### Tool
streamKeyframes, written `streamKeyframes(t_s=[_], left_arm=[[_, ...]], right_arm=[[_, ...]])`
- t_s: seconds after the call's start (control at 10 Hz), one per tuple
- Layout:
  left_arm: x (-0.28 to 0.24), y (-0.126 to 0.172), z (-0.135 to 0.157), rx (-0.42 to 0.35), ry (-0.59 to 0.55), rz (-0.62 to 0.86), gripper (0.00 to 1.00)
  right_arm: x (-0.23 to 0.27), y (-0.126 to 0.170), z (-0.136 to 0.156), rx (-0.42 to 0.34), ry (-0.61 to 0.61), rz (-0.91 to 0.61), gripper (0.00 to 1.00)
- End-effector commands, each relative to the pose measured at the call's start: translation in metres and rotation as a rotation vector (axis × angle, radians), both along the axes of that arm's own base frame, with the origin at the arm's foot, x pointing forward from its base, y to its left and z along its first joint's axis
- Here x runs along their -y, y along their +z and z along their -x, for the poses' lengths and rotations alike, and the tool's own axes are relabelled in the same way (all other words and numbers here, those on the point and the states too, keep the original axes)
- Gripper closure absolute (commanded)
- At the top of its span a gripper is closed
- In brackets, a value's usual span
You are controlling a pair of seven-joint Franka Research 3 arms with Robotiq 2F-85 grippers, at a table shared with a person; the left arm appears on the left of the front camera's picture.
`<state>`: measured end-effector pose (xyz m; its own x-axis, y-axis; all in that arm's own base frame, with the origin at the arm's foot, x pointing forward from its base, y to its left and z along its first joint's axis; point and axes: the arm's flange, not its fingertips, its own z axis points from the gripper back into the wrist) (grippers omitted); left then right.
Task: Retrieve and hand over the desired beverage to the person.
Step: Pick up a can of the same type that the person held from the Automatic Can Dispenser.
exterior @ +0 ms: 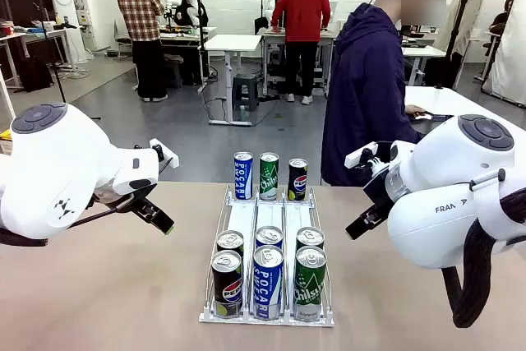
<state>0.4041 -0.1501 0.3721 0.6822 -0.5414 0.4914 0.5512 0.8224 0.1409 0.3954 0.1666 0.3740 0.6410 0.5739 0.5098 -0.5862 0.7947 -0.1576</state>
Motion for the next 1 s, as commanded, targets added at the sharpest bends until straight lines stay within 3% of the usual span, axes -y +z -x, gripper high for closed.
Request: streamKeyframes(t_s=[0.0, 0.9], left_arm=[[0.0, 0.0, 0.0, 0.0, 0.0, 0.0, 0.0], [0.0, 0.0, 0.0, 0.0, 0.0, 0.0, 0.0]], right_arm=[[0.0, 0.0, 0.0, 0.0, 0.0, 0.0, 0.0], [0.0, 0.0, 0.0, 0.0, 0.0, 0.0, 0.0]])
